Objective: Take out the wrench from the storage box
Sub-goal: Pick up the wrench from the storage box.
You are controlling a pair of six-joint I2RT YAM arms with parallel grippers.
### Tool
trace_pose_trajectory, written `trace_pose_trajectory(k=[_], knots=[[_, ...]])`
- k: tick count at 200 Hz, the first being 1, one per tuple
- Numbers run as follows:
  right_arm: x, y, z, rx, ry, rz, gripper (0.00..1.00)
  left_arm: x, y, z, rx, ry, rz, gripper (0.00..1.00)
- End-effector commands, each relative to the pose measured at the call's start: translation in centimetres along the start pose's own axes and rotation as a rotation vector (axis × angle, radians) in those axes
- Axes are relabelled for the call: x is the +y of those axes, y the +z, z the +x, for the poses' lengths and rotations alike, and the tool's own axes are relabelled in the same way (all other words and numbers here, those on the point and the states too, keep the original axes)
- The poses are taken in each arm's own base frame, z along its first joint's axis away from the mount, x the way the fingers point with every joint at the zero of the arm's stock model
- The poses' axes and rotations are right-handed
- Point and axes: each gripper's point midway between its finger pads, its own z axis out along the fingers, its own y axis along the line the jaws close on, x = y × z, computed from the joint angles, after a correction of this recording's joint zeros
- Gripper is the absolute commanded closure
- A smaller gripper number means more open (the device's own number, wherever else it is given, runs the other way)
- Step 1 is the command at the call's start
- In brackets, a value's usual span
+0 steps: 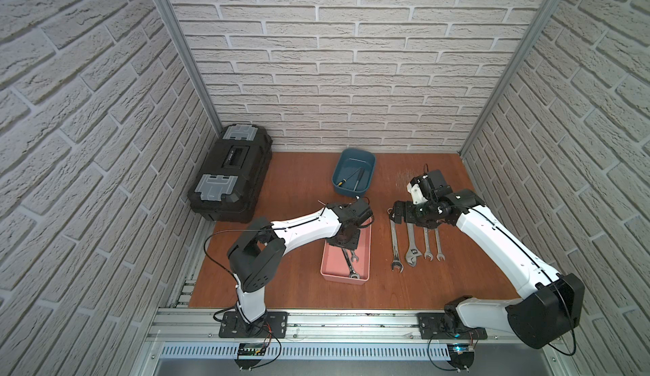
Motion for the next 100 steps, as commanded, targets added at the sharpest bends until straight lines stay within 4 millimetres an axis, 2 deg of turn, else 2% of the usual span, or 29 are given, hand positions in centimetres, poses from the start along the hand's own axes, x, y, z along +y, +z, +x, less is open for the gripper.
trace_pose_trajectory(k=[1, 31, 52, 100], knots=[[0.6, -0.3, -0.8, -0.018, -0.009, -0.029, 0.03, 1.0, 1.7, 0.9, 0.029, -0.079, -0.028, 0.55], [0.7, -0.4, -0.9, -0.015, -0.013, -0.031, 0.03, 1.1, 2.9, 0.3, 0.022, -0.112, -0.036, 0.57], [0.7, -0.4, -0.7, -0.014, -0.015, -0.030, 0.03, 1.6, 4.0, 0.6, 0.042, -0.134, -0.048, 0.59], [0.7, -0.4, -0.7, -0.005, -0.030, -0.029, 0.03, 1.4, 5.6, 0.4, 0.055, -0.159, -0.039, 0.59]])
